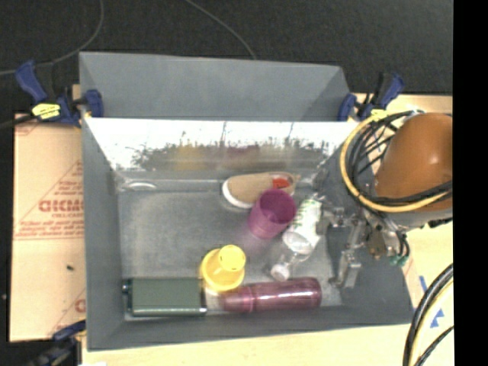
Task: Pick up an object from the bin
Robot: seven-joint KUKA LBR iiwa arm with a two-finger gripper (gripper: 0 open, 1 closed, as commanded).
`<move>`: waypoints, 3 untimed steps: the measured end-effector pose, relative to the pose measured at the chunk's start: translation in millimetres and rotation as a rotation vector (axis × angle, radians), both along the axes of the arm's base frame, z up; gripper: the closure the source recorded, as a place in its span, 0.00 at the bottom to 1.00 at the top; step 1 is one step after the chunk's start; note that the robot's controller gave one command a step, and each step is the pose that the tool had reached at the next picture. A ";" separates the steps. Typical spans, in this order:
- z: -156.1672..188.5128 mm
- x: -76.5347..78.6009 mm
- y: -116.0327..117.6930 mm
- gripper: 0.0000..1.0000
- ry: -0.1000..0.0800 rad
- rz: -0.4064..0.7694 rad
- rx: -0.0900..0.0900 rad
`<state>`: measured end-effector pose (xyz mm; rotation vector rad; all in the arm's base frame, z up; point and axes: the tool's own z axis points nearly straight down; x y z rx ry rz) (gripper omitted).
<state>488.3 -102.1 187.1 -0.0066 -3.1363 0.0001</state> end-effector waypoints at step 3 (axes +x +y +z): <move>24.9 11.7 6.9 0.00 -0.013 0.080 -0.002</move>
Offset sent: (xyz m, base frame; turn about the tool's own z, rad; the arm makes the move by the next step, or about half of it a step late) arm -0.0141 -0.0067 0.1000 -0.1079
